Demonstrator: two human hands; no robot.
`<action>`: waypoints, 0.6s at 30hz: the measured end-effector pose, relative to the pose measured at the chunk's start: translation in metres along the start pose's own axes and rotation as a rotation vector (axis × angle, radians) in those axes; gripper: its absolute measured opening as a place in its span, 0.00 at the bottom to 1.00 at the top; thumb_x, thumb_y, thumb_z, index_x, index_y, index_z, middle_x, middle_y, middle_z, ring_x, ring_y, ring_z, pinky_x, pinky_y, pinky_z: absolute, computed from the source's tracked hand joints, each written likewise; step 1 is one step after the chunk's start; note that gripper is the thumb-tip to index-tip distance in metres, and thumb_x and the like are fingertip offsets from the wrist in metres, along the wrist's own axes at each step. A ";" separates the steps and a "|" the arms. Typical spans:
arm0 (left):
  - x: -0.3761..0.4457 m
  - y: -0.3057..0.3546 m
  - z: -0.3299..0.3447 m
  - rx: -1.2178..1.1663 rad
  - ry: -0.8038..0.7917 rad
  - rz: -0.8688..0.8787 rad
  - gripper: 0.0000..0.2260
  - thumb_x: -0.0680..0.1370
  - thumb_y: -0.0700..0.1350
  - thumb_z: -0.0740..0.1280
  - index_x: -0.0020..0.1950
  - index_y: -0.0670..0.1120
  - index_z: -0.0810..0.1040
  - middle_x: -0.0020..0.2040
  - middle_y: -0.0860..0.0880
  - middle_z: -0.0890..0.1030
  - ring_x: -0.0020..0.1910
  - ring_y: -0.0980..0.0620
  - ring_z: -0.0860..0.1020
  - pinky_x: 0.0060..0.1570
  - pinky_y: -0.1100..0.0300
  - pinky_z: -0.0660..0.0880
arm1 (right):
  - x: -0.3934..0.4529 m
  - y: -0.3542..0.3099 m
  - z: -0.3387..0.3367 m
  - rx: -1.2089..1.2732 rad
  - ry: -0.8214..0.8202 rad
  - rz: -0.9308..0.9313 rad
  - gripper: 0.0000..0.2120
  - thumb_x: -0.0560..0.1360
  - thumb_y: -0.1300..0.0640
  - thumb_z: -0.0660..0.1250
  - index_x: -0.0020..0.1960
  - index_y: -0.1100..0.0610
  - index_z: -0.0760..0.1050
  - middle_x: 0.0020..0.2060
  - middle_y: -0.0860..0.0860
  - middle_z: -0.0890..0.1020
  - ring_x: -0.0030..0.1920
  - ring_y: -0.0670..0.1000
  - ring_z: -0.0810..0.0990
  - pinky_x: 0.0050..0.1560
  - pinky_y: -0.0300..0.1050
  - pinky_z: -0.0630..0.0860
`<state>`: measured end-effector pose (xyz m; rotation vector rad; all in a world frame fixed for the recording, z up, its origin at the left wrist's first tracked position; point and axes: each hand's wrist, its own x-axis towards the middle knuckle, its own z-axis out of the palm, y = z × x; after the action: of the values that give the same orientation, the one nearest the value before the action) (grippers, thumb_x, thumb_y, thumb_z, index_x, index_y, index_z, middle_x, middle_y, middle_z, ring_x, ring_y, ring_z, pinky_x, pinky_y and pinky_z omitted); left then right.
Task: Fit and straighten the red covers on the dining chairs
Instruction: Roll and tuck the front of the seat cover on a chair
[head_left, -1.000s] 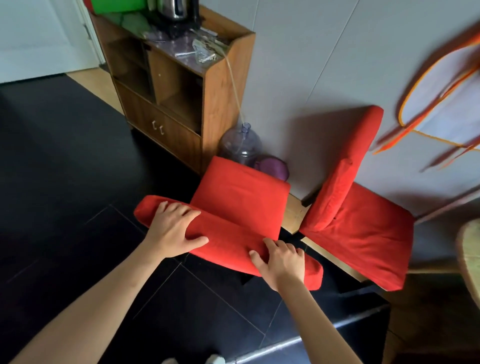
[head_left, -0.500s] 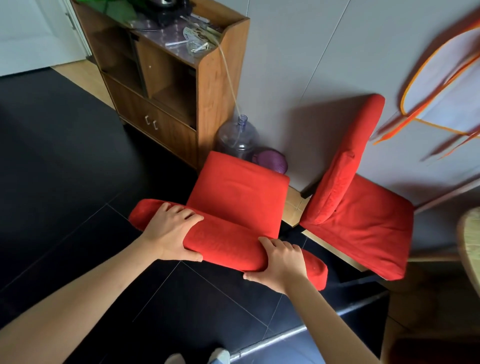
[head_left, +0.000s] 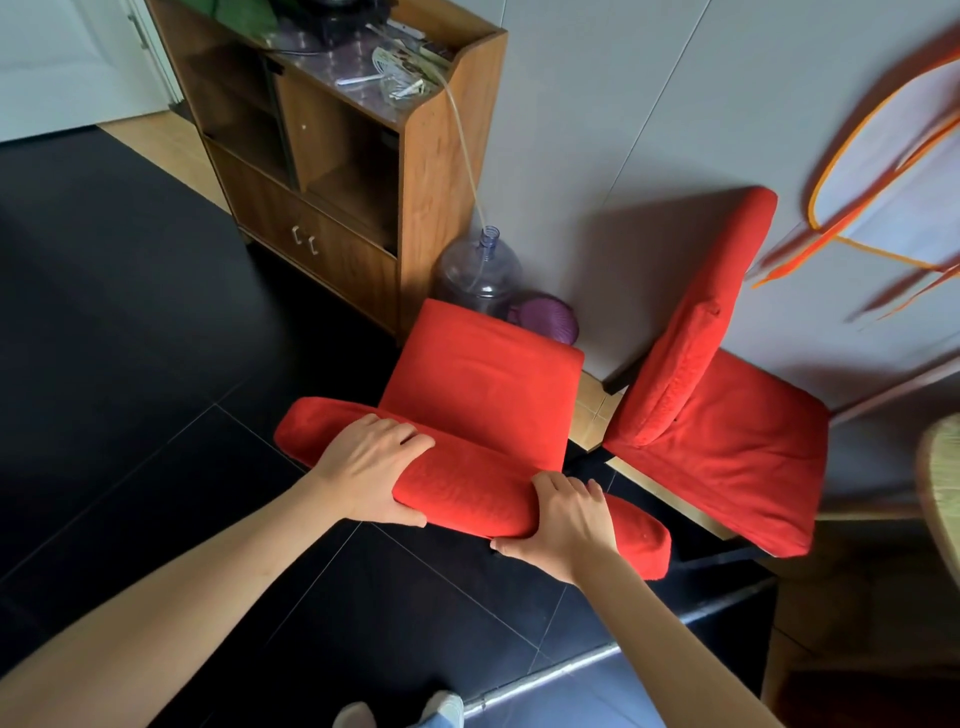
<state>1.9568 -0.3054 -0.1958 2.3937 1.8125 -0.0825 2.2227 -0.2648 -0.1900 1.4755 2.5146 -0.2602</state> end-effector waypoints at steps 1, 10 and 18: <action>0.001 0.000 0.000 -0.004 0.008 -0.005 0.43 0.62 0.75 0.63 0.68 0.49 0.72 0.61 0.50 0.79 0.57 0.50 0.78 0.61 0.53 0.72 | 0.000 0.001 0.000 0.010 -0.001 -0.014 0.41 0.59 0.24 0.62 0.62 0.50 0.71 0.57 0.47 0.79 0.58 0.51 0.76 0.62 0.51 0.69; 0.001 0.002 -0.004 0.008 0.048 0.001 0.37 0.59 0.74 0.66 0.53 0.46 0.80 0.43 0.52 0.82 0.41 0.51 0.81 0.45 0.57 0.77 | 0.001 0.002 0.001 0.025 0.003 -0.060 0.38 0.59 0.26 0.64 0.62 0.49 0.71 0.50 0.47 0.81 0.50 0.51 0.79 0.52 0.46 0.74; -0.007 0.006 -0.002 0.055 0.005 -0.012 0.36 0.62 0.75 0.62 0.53 0.46 0.76 0.44 0.53 0.81 0.44 0.52 0.79 0.48 0.57 0.76 | -0.004 -0.008 -0.001 0.012 -0.060 -0.037 0.32 0.61 0.35 0.70 0.60 0.47 0.70 0.47 0.47 0.79 0.47 0.52 0.79 0.49 0.47 0.73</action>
<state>1.9602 -0.3137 -0.1922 2.4225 1.8507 -0.1296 2.2179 -0.2718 -0.1873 1.4053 2.4987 -0.3209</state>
